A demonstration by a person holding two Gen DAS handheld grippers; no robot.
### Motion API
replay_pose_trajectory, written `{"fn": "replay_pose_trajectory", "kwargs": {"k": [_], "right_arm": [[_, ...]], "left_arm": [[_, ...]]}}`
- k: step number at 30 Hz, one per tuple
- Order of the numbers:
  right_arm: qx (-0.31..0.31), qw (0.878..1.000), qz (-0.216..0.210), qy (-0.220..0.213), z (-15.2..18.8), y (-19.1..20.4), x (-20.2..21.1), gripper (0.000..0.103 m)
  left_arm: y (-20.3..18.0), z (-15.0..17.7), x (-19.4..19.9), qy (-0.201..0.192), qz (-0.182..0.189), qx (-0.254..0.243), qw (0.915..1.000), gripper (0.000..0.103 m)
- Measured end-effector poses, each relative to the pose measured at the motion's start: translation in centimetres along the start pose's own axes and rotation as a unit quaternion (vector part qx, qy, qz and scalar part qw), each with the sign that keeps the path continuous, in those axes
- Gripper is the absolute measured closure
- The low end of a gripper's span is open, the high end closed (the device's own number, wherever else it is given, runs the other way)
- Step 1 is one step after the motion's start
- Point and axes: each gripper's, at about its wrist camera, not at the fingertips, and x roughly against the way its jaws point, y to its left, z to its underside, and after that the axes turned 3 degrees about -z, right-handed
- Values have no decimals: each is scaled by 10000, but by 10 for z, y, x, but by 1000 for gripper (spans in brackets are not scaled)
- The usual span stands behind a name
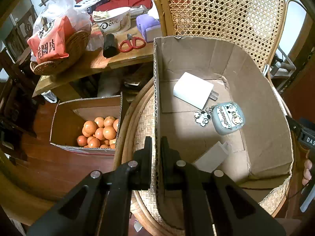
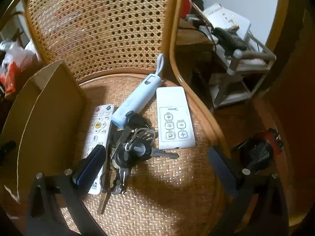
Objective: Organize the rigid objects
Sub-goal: 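Move the right gripper back toward the keys and remotes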
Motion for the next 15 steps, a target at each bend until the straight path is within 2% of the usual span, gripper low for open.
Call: {"fn": "replay_pose_trajectory", "kwargs": {"k": [7,9,11,13,15], "right_arm": [[-986,9941,-416,194,-2,-15,-11,2],[-1186,9910,-572,252,-2,-17,-14,15],[-1378,9871,-715,396,-2,-18,-20,18],[-1428,9858,-776,429,-1,-17,-22,34],[-1354,9864,-806,476,-2,-14,-24,44]], "left_arm": [[0,1,0,1,-2,-3,10000,95],[0,1,1,2,4,-1,10000,95],[-1,1,0,3,6,-1,10000,95],[0,1,0,2,8,1,10000,95],[0,0,0,3,8,7,10000,95]]}}
